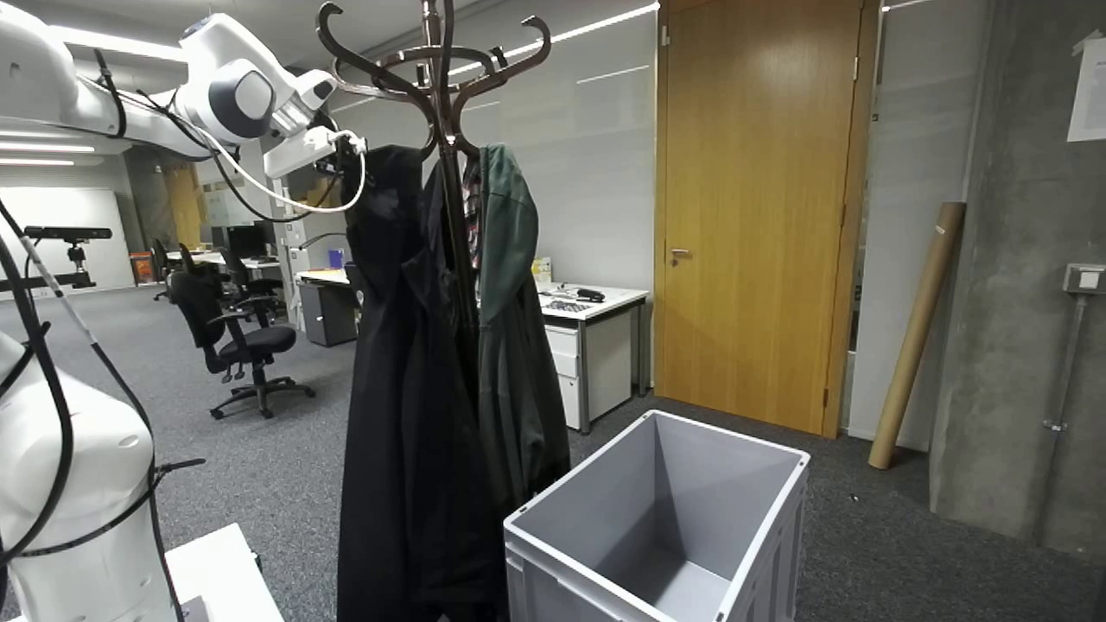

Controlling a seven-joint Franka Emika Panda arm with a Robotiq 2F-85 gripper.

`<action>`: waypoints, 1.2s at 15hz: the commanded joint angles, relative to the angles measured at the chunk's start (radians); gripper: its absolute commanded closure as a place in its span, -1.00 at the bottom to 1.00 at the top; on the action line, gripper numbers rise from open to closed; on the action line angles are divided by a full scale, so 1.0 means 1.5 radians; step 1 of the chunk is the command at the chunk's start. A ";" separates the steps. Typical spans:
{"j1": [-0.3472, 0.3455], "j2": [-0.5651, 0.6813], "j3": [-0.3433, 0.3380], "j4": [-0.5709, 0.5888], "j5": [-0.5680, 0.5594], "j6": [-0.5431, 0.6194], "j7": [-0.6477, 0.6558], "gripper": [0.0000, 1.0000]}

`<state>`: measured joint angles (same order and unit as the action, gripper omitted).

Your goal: Put the black hoodie in the white container.

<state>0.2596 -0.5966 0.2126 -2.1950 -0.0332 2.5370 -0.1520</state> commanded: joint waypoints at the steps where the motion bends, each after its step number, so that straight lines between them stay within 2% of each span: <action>1: 0.004 -0.040 -0.007 0.014 0.002 -0.074 0.013 0.99; 4: -0.003 -0.081 -0.003 0.002 -0.004 -0.107 0.021 0.99; 10: -0.015 -0.143 0.003 -0.013 -0.012 -0.105 0.038 0.99; 18: -0.108 -0.225 0.013 -0.053 -0.057 -0.157 0.138 0.99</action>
<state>0.1669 -0.8756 0.2294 -2.2777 -0.0772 2.3154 -0.0006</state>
